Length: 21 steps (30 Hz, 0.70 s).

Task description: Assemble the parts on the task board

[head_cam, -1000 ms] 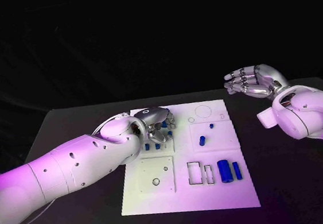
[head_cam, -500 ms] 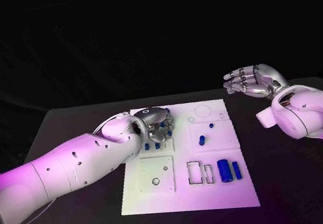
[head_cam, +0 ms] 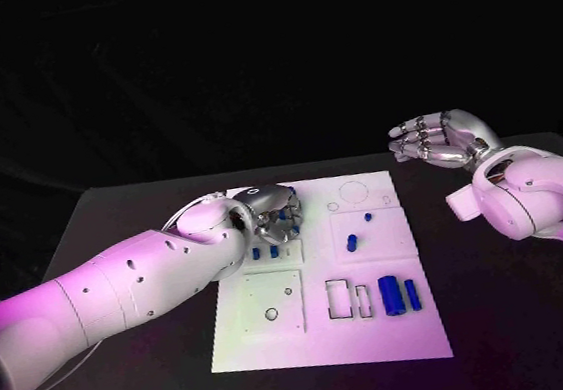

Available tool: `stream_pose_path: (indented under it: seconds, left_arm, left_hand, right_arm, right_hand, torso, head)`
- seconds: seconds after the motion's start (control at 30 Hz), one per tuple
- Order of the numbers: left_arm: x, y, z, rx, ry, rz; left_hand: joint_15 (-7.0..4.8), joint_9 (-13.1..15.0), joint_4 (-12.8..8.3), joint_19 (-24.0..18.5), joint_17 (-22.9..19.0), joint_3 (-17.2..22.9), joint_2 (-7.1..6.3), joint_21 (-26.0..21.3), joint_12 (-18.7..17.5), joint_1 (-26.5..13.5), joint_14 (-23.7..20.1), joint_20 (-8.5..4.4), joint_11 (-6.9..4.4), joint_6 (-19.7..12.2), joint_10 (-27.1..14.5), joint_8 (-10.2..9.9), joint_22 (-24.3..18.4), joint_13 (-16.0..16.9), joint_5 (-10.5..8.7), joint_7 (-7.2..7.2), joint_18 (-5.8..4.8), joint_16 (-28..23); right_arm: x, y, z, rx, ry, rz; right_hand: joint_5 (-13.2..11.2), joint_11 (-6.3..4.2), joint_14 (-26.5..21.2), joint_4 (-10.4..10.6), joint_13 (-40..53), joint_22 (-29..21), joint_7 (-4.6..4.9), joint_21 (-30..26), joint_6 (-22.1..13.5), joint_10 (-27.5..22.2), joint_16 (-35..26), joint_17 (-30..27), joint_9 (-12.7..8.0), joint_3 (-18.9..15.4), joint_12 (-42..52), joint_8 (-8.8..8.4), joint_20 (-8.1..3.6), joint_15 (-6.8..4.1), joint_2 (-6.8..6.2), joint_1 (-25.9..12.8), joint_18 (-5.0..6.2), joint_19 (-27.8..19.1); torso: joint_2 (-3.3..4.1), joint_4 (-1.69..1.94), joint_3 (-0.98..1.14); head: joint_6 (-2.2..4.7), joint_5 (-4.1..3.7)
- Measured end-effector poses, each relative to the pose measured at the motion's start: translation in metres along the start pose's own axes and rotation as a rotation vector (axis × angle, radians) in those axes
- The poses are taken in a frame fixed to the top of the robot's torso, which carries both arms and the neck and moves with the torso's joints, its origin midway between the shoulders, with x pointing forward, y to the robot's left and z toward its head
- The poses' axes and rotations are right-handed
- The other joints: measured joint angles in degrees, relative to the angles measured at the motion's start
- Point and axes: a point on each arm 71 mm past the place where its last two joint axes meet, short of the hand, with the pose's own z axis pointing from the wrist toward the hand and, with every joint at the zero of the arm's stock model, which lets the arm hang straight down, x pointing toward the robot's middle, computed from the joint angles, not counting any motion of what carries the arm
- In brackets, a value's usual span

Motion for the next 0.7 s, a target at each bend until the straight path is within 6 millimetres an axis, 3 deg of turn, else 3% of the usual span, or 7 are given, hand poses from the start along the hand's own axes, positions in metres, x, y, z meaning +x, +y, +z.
stream_pose_path:
  seconds: [0.1, 0.17, 0.27, 0.7]
  left_arm:
    - [0.0006, -0.0007, 0.0005, 0.002, 0.002, -0.003]
    - [0.0010, -0.0010, 0.0007, 0.003, 0.004, -0.005]
    - [0.0012, -0.0012, 0.0007, 0.005, 0.004, -0.007]
    - [0.0009, -0.0006, 0.0005, 0.008, -0.001, -0.012]
  left_hand:
    - [-0.44, -0.1, -0.3, 1.4, 0.7, 0.3, 0.13, 1.4, 0.0, 0.0, 1.1, -0.41, -0.45, 1.4, 1.9, 0.0, 2.0, -0.1, 0.00, -0.31, -0.07, 0.4]
    - [-0.49, -0.1, -0.4, 2.0, 1.1, 0.4, 0.55, 2.1, -0.4, 0.1, 1.5, -0.67, -0.62, 2.2, 2.7, 0.0, 3.2, -0.1, 0.00, -0.35, -0.90, 0.6]
    - [-0.60, -0.2, -0.9, 3.0, 1.5, 0.9, 1.26, 3.1, -1.3, 0.3, 2.4, -0.83, -0.56, 3.3, 4.0, -0.2, 4.7, -0.4, 0.00, -0.38, -0.90, 0.8]
    - [-0.28, -0.7, -2.3, 3.6, 1.0, 2.3, 1.28, 3.8, -6.8, 0.2, 3.1, -0.60, -0.15, 4.6, 6.4, -2.1, 5.9, -1.8, -0.01, 0.36, -0.89, 0.8]
  right_arm:
    - [0.0000, 0.0000, 0.0000, 0.000, 0.000, 0.000]
    - [0.0000, 0.0000, 0.0000, 0.000, 0.000, 0.000]
    - [0.0001, 0.0000, 0.0000, 0.000, 0.000, 0.000]
    - [0.0000, 0.0000, 0.0000, 0.000, 0.000, 0.000]
  right_hand:
    - [0.0, 0.00, 0.0, 0.0, -0.1, -0.1, 0.00, -0.2, 0.0, 0.0, 0.0, -0.1, 0.0, 0.0, 0.0, 0.00, 0.00, 0.00, 0.00, 0.0, 0.00, 0.0]
    - [0.0, 0.00, 0.0, 0.0, -0.1, -0.1, 0.00, -0.2, 0.0, 0.0, 0.0, -0.1, 0.0, 0.0, 0.0, 0.00, 0.00, 0.00, 0.00, 0.0, 0.00, 0.0]
    - [0.0, 0.00, 0.0, 0.0, -0.1, -0.1, 0.00, -0.2, 0.0, 0.0, 0.0, -0.1, 0.0, 0.0, 0.0, 0.00, 0.00, 0.00, 0.00, 0.0, 0.00, 0.0]
    - [0.0, 0.00, 0.0, 0.0, -0.1, -0.1, 0.00, -0.2, 0.0, 0.0, 0.0, -0.1, 0.0, 0.0, 0.0, 0.00, 0.00, 0.00, 0.00, 0.0, 0.00, 0.0]
  torso:
    - [0.00, -0.02, 0.00]
    - [-0.01, -0.02, -0.01]
    - [-0.01, -0.04, 0.00]
    - [-0.03, -0.05, 0.01]
  head:
    - [-0.01, 0.05]
    - [-0.01, 0.09]
    - [-0.01, 0.12]
    - [-0.02, 0.13]
